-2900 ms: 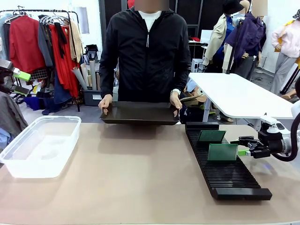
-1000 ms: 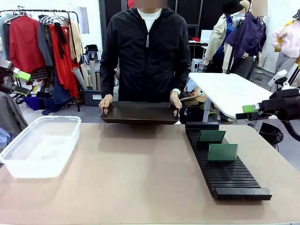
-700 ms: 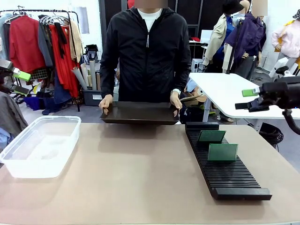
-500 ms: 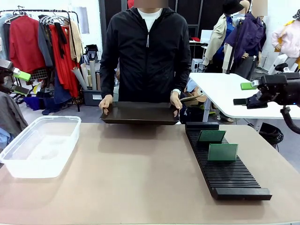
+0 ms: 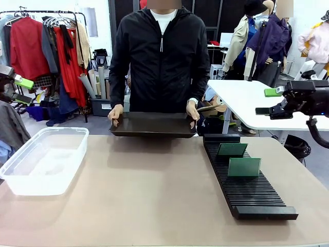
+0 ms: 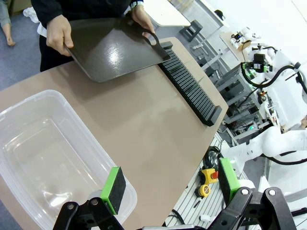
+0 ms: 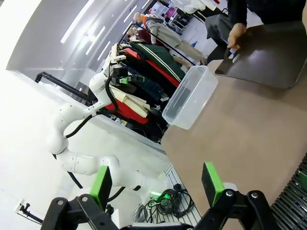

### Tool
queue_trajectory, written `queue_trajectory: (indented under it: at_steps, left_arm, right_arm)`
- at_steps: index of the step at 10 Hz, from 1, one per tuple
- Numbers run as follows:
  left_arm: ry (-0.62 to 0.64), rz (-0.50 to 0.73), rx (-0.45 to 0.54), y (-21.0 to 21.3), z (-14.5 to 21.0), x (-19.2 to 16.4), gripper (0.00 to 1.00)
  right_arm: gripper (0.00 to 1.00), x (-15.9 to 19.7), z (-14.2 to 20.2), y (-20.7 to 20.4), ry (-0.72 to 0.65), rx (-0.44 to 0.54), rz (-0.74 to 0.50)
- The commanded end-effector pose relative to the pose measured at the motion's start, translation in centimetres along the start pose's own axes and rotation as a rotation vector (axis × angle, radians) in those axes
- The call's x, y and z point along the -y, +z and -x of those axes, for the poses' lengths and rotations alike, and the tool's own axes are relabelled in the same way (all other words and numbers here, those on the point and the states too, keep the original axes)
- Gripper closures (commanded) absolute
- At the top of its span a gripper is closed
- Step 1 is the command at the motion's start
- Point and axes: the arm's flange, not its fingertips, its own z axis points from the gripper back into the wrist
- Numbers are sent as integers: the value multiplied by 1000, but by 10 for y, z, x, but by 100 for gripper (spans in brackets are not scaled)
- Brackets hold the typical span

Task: Sort PCBs into racks and boxes based on the side picked up.
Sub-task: If the short side of the Blank PCB is picked up, insert it into the PCB Rack ; if the long side is picked up, place it in the Organizing box.

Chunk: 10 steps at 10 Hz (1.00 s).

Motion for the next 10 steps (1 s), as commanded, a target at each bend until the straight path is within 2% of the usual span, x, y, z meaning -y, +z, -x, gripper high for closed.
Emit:
queue_trajectory:
  at_steps: [1, 10]
  left_arm:
    - [-3, 8, 5, 0, 0, 3, 0]
    - [-3, 8, 5, 0, 0, 3, 0]
  right_arm:
    - [0, -2, -1, -1, 16, -6, 16]
    - [0, -2, -1, -1, 16, -6, 16]
